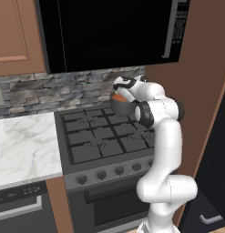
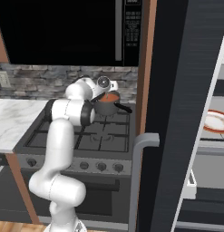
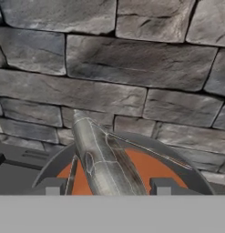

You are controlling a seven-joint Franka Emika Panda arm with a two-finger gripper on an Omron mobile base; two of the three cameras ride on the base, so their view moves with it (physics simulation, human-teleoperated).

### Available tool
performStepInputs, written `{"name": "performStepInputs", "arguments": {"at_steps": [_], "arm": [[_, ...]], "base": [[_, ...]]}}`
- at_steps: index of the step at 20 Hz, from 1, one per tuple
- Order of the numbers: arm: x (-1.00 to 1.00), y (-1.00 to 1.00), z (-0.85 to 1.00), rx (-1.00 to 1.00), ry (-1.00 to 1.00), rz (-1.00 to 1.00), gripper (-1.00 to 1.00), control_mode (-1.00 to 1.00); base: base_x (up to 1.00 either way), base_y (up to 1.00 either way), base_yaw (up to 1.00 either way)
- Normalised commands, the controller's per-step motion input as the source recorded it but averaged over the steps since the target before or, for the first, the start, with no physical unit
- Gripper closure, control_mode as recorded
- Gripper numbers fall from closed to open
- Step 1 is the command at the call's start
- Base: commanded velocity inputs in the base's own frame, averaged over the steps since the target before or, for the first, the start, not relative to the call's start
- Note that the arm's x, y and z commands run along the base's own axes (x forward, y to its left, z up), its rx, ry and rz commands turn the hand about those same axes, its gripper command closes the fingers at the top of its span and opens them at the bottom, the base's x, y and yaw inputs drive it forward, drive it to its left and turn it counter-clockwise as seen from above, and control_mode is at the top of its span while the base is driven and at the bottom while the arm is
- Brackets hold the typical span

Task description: Retrieve the fish from the fridge and place it on the saucepan with marinade on the stove.

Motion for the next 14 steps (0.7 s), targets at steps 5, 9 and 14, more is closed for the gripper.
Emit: {"name": "performStepInputs", "arguments": {"at_steps": [5,9,14], "arm": [[0.07,0.0,-0.09,0.0,0.0,0.02,1.0,-1.0],[0.01,0.0,-0.03,0.0,0.0,0.01,-1.0,-1.0],[0.0,0.0,0.0,0.0,0.0,0.0,-1.0,-1.0]], "base": [[0.0,0.0,0.0],[0.0,0.0,0.0],[0.0,0.0,0.0]]}}
